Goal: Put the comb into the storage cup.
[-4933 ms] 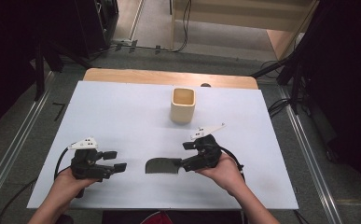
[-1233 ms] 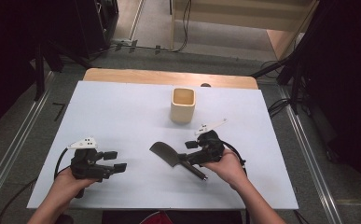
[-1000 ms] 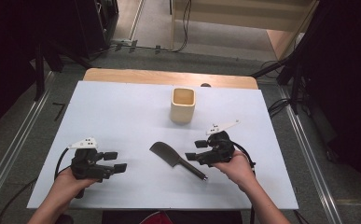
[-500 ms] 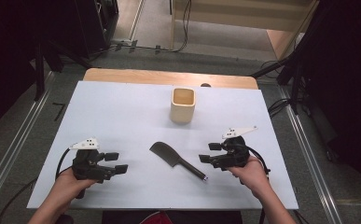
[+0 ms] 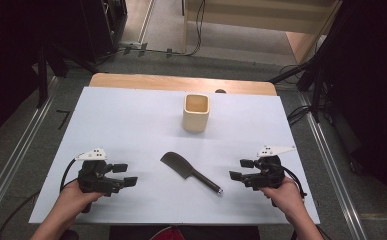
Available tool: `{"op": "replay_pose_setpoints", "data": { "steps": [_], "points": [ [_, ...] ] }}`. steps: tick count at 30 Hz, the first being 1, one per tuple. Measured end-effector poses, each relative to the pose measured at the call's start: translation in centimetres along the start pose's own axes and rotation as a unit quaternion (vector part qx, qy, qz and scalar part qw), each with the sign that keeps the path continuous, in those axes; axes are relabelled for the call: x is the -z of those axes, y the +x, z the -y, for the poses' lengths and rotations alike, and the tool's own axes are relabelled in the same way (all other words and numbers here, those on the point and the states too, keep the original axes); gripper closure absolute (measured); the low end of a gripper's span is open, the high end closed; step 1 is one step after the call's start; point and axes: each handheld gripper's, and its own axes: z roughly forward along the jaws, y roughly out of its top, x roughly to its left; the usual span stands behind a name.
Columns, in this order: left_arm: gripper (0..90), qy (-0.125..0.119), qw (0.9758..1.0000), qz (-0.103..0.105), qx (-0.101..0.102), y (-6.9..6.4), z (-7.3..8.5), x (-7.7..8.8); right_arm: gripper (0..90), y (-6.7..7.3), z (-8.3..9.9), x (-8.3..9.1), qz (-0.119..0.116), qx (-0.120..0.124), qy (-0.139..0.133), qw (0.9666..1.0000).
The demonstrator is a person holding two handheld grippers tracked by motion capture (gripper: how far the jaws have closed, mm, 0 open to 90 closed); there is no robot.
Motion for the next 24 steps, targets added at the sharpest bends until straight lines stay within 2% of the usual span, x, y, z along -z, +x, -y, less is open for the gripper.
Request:
{"op": "replay_pose_setpoints", "data": {
  "steps": [6, 9, 11, 24],
  "points": [
    [27.2, 0.001, 1.0, -0.003, -0.005, -0.1, 0.0, 0.0, 26.4, -0.3, 1.1, 0.1, 0.002, -0.008, 0.0, 1.0],
    [27.2, 0.002, 1.0, -0.003, -0.008, -0.1, 0.0, 0.0, 25.1, -0.4, 1.8, 0.1, 0.003, -0.001, 0.007, 1.0],
    [27.2, 0.001, 0.9999, -0.003, -0.01, -0.1, 0.0, -0.1, 25.1, -0.5, 2.1, 0.0, 0.003, -0.008, 0.011, 0.9999],
    [27.2, 0.004, 1.0, -0.003, -0.005, -0.1, -0.1, -0.1, 24.9, -0.6, 1.5, -0.3, -0.005, -0.009, 0.014, 0.9999]
  ]
}}
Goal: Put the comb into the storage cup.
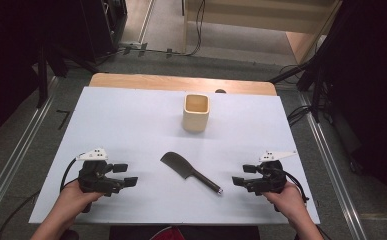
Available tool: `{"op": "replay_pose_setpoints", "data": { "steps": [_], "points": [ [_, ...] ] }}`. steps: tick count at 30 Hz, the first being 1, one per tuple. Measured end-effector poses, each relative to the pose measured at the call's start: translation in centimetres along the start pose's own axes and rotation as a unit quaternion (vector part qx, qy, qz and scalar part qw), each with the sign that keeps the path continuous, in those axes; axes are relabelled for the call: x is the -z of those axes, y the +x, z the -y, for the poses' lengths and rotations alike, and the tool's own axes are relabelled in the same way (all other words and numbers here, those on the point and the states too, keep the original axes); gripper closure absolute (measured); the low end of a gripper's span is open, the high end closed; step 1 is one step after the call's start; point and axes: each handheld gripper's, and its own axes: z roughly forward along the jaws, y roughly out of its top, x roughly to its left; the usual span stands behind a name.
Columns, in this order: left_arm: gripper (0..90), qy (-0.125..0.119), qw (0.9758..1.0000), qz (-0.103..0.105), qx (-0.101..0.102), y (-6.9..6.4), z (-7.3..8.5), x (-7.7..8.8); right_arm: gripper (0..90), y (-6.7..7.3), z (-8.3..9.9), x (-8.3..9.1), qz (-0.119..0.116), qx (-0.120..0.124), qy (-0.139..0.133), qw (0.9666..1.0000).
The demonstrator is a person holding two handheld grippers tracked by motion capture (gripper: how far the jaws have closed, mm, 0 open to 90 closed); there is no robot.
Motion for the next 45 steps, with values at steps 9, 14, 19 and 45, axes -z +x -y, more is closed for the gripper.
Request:
{"op": "replay_pose_setpoints", "data": {
  "steps": [9, 14, 19, 45],
  "points": [
    [27.2, 0.0, 1.0, 0.0, 0.002, 0.0, -0.1, 0.0, 20.5, 0.9, -1.5, 0.4, -0.006, -0.01, -0.019, 0.9998],
    [27.2, 0.0, 1.0, 0.001, 0.002, 0.0, -0.1, 0.0, 20.0, 1.5, -2.2, 0.1, -0.002, -0.01, -0.02, 0.9998],
    [27.2, -0.001, 1.0, 0.001, 0.003, -0.1, -0.1, 0.0, 20.0, 2.0, -2.6, -0.1, -0.005, -0.006, -0.013, 0.9999],
    [27.2, 0.002, 1.0, 0.001, 0.006, 0.0, -0.1, 0.0, 20.8, 5.4, -6.0, -3.8, -0.006, 0.023, 0.0, 0.9997]
  ]
}}
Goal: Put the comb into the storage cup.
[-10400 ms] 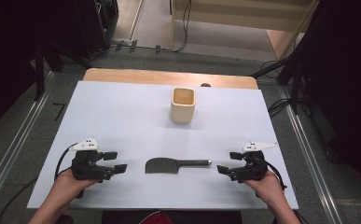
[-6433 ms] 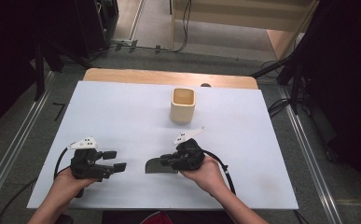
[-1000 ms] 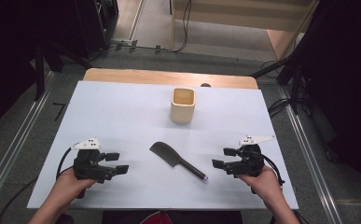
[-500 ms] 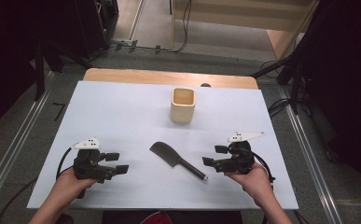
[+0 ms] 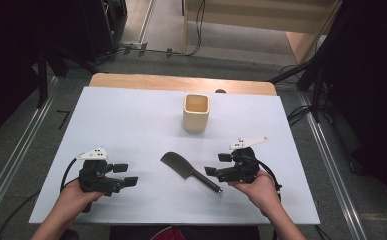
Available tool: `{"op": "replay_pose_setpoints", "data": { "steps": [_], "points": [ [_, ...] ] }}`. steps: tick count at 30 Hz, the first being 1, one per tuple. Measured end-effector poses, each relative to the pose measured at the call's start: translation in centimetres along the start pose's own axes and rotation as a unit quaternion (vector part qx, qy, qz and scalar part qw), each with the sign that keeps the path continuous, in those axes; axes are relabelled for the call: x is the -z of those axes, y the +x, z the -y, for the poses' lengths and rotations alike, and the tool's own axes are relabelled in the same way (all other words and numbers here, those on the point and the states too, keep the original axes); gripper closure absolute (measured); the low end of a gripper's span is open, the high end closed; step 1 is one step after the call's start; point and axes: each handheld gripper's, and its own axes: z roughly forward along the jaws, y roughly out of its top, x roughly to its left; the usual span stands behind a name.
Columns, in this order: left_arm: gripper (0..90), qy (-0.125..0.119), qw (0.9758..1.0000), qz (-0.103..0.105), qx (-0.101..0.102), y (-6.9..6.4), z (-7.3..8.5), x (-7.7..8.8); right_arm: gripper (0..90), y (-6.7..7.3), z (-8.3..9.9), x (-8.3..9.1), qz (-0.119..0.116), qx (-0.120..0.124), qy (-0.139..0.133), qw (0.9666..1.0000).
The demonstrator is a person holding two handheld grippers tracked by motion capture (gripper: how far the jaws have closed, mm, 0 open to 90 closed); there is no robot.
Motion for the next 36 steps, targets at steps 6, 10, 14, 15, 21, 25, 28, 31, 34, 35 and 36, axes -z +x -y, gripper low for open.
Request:
{"op": "replay_pose_setpoints", "data": {
  "steps": [6, 10, 14, 15, 21, 25, 28, 31, 34, 35, 36],
  "points": [
    [27.2, -0.003, 1.0, -0.001, 0.002, 0.1, 0.0, 0.0, 21.1, 0.5, -0.4, -0.9, -0.001, 0.013, 0.006, 0.9999],
    [27.2, -0.003, 1.0, 0.0, 0.002, 0.0, 0.0, 0.0, 21.3, 0.6, -0.2, -1.0, 0.001, 0.015, 0.011, 0.9998],
    [27.2, -0.003, 1.0, 0.0, 0.002, 0.0, 0.0, 0.1, 21.6, 0.5, 0.1, -1.1, 0.001, 0.016, 0.014, 0.9998],
    [27.2, -0.003, 1.0, 0.001, 0.002, 0.0, 0.0, 0.1, 21.6, 0.5, 0.2, -1.1, 0.002, 0.015, 0.014, 0.9998],
    [27.3, -0.003, 1.0, 0.001, 0.003, 0.0, 0.0, 0.1, 22.0, 0.4, 0.8, -0.8, 0.006, 0.016, 0.011, 0.9998],
    [27.3, -0.004, 1.0, 0.001, 0.003, 0.0, 0.0, 0.1, 22.6, 0.4, 1.2, -0.8, 0.008, 0.018, 0.01, 0.9998],
    [27.2, -0.004, 1.0, 0.001, 0.003, 0.1, 0.0, 0.1, 22.6, 0.4, 1.6, -0.8, 0.009, 0.021, 0.014, 0.9996],
    [27.2, -0.004, 1.0, 0.001, 0.004, 0.1, 0.0, 0.1, 22.6, 0.4, 1.9, -0.9, 0.009, 0.019, 0.016, 0.9996],
    [27.2, -0.005, 1.0, 0.001, 0.003, 0.1, 0.0, 0.1, 22.8, 0.4, 2.3, -1.1, 0.011, 0.02, 0.019, 0.9996],
    [27.2, -0.004, 1.0, 0.001, 0.003, 0.1, 0.0, 0.1, 23.4, 0.4, 2.5, -1.2, 0.012, 0.02, 0.02, 0.9995],
    [27.2, -0.005, 1.0, 0.001, 0.003, 0.1, 0.0, 0.1, 23.7, 0.4, 2.6, -1.3, 0.011, 0.022, 0.022, 0.9995]
  ]
}}
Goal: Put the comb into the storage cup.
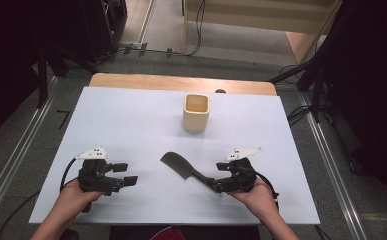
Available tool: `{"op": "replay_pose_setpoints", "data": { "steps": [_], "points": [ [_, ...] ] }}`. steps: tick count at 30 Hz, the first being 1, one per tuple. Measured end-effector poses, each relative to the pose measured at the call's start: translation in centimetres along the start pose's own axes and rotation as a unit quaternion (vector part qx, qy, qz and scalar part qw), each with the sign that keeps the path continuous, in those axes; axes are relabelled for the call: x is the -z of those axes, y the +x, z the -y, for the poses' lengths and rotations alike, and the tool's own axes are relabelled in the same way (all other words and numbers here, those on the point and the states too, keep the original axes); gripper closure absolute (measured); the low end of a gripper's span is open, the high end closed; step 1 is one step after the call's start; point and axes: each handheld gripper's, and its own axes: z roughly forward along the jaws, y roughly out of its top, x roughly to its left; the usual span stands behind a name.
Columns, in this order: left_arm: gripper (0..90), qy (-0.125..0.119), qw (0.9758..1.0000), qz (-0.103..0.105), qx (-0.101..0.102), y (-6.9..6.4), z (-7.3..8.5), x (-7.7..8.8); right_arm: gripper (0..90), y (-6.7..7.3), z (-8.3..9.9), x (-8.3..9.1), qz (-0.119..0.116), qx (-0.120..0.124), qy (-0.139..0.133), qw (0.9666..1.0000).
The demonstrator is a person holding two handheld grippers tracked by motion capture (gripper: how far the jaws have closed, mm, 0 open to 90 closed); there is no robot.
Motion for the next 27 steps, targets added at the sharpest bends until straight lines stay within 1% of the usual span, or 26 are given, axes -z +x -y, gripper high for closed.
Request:
{"op": "replay_pose_setpoints", "data": {
  "steps": [4, 7, 9, 12, 16, 17, 19, 21, 24, 26, 27],
  "points": [
    [27.2, 0.0, 1.0, 0.0, 0.0, 0.0, 0.0, -0.1, 23.8, 0.1, 0.3, -0.5, -0.003, -0.003, 0.008, 1.0],
    [27.2, 0.0, 1.0, 0.002, -0.001, 0.0, -0.1, -0.1, 25.2, 0.1, 0.6, -0.8, -0.001, -0.001, 0.012, 0.9999],
    [27.3, -0.001, 1.0, 0.003, -0.001, 0.0, -0.1, -0.1, 26.7, 0.1, 0.8, -0.9, 0.001, 0.003, 0.012, 0.9999],
    [27.2, -0.002, 1.0, 0.004, -0.001, 0.0, -0.2, -0.2, 27.6, 0.1, 1.1, -1.1, 0.003, -0.001, 0.011, 0.9999],
    [27.2, 0.001, 1.0, 0.005, -0.004, 0.1, -0.3, -0.3, 29.5, 0.1, 1.5, -1.2, 0.008, 0.007, 0.013, 0.9999],
    [27.3, -0.001, 1.0, 0.007, -0.004, 0.1, -0.4, -0.3, 29.9, 0.2, 1.6, -1.2, 0.008, 0.004, 0.014, 0.9999],
    [27.3, -0.001, 1.0, 0.007, -0.003, 0.1, -0.4, -0.4, 30.4, 0.2, 1.8, -1.3, 0.013, 0.009, 0.017, 0.9997],
    [27.2, 0.0, 1.0, 0.007, -0.004, 0.1, -0.5, -0.4, 31.4, 0.3, 1.9, -1.5, 0.011, 0.008, 0.02, 0.9997],
    [27.2, 0.001, 1.0, 0.007, -0.005, 0.1, -0.5, -0.5, 33.6, 0.5, 2.1, -1.8, 0.016, 0.019, 0.031, 0.9992],
    [27.3, 0.0, 1.0, 0.007, -0.004, 0.1, -0.5, -0.5, 35.3, 0.7, 2.2, -2.1, 0.026, 0.029, 0.036, 0.9986],
    [27.3, 0.0, 1.0, 0.007, -0.003, 0.1, -0.6, -0.5, 37.5, 0.7, 2.3, -2.2, 0.027, 0.03, 0.037, 0.9985]
  ]
}}
